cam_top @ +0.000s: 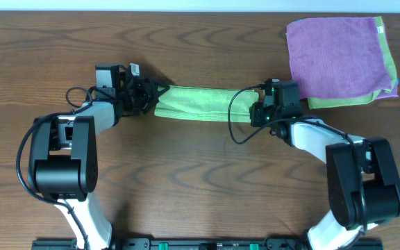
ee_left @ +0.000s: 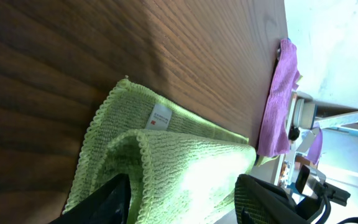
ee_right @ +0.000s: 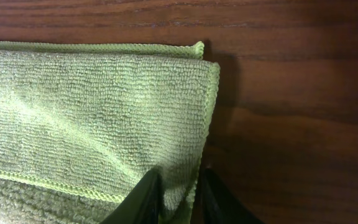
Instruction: Fold the cloth
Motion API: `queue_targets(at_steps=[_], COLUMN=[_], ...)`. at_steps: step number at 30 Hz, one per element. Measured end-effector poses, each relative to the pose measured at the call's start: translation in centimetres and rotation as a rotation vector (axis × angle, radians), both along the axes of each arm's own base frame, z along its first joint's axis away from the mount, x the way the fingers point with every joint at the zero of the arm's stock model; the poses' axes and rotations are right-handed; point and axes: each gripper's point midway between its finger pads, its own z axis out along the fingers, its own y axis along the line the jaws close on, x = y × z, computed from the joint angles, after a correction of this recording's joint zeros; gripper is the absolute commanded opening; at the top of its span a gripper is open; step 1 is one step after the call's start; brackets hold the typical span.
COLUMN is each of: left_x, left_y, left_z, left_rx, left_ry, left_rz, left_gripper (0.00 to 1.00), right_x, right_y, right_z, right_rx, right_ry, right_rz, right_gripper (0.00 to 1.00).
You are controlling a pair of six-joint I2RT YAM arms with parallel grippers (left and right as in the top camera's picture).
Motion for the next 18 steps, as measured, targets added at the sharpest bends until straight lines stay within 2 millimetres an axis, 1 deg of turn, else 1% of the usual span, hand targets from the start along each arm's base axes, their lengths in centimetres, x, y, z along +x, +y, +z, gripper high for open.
queue_targets(at_steps=[4, 10, 18], left_x=[0.4, 1.1, 1.1], left_y=[-0.1, -0.7, -1.3], left_z=[0.6, 2.3, 3.5], left_rx=[-0.021, -0.083, -0.161], left_ry=[-0.02, -0.065, -0.057], left_rz=[0.005, -0.004, -0.02], left_gripper=[0.53, 0.51, 0.5], right_x=[0.0, 0.0, -0.1], right_y=[0.0, 0.0, 0.0], right_z=[0.0, 0.0, 0.0], right_rx=[0.0, -0.001, -0.002], right_ry=[0.0, 0.004, 0.01], right_rz=[0.0, 0.0, 0.0], right_gripper=[0.24, 0.24, 0.24])
